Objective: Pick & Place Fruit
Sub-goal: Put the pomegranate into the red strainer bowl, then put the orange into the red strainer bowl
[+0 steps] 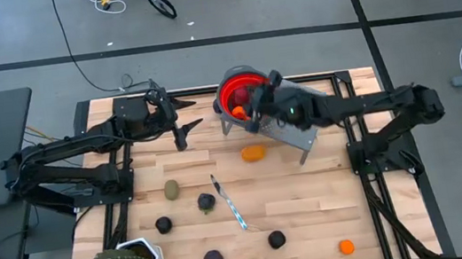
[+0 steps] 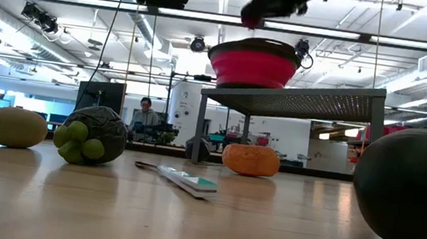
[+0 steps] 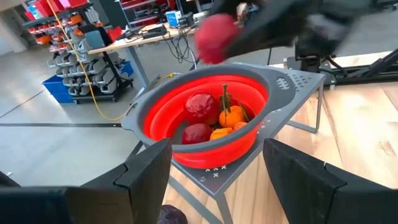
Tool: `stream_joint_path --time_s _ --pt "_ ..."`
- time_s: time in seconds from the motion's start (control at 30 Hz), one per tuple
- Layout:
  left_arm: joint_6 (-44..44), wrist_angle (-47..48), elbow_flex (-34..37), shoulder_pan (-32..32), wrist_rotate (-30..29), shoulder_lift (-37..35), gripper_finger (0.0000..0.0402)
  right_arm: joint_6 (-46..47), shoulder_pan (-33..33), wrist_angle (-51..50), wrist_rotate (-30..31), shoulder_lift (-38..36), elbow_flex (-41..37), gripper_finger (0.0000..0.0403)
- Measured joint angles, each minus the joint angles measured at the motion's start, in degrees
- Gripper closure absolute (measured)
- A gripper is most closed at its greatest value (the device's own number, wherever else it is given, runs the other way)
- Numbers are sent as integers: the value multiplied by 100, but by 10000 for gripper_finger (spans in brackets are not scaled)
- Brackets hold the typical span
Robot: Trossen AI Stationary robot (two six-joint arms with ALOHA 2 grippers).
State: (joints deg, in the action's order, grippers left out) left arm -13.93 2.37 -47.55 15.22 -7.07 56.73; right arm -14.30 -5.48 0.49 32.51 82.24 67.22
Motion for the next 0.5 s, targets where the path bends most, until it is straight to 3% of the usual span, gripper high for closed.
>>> stream_joint_path --time_s 0.2,0.5 --pt "4 -8 4 0 22 0 141 142 -582 -8 -599 0 0 189" --pt "11 -8 7 0 41 1 141 262 -635 -198 -94 2 0 95"
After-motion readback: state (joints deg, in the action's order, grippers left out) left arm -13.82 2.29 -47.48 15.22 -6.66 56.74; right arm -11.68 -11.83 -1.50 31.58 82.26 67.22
